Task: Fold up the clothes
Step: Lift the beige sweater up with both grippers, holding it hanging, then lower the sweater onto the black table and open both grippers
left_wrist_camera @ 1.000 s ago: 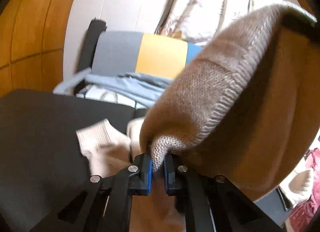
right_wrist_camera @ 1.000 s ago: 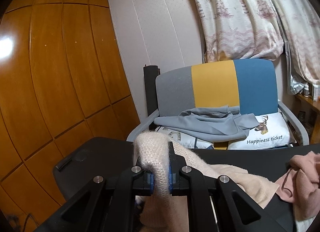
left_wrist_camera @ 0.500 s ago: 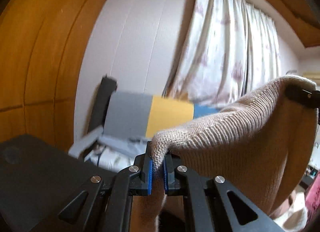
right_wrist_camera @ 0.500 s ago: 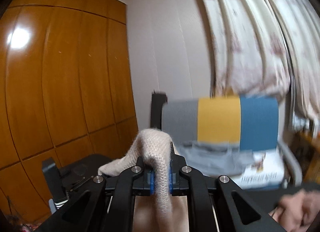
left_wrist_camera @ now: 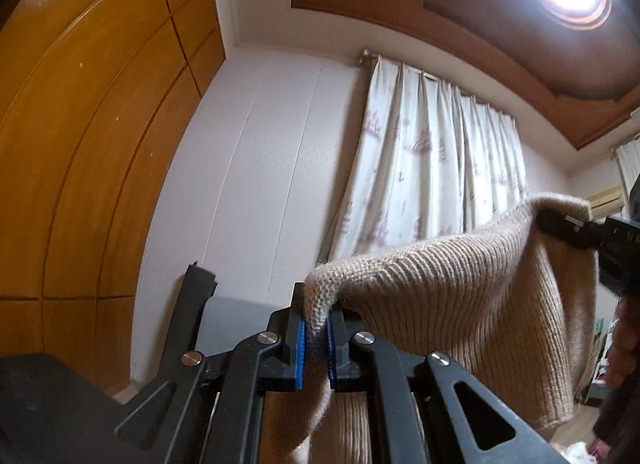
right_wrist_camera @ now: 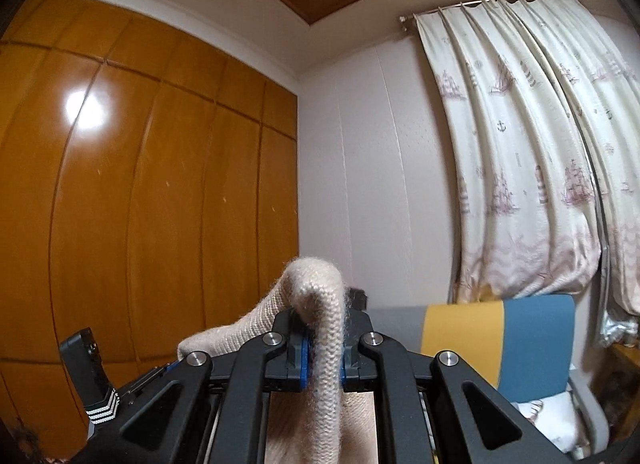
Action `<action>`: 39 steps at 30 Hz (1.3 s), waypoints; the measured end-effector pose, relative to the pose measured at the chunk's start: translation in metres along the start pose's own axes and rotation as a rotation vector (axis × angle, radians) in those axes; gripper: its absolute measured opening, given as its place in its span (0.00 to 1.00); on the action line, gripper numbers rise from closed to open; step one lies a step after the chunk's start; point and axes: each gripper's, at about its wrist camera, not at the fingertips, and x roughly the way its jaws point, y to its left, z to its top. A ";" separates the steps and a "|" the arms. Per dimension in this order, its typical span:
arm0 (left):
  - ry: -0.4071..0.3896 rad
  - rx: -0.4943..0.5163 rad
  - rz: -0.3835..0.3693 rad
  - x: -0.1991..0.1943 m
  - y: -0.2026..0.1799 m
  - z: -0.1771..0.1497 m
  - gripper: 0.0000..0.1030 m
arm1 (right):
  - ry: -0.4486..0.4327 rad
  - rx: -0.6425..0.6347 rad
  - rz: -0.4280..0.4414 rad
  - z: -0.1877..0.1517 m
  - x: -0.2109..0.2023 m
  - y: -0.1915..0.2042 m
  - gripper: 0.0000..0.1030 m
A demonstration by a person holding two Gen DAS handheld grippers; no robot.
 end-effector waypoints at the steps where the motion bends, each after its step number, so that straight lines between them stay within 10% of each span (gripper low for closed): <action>1: -0.006 -0.001 -0.003 -0.001 0.000 0.005 0.06 | -0.010 0.011 0.012 0.002 -0.001 -0.001 0.10; 8: 0.105 0.028 0.009 0.030 0.006 -0.018 0.07 | 0.064 0.087 0.007 -0.031 0.025 -0.019 0.09; 22: 0.723 0.109 0.111 0.152 0.081 -0.300 0.07 | 0.709 0.269 -0.214 -0.327 0.142 -0.121 0.10; 33: 0.830 0.270 0.129 0.212 0.063 -0.358 0.09 | 0.835 0.288 -0.299 -0.387 0.175 -0.176 0.10; 39: 1.153 0.249 0.196 0.257 0.077 -0.445 0.14 | 0.992 0.350 -0.384 -0.457 0.209 -0.207 0.16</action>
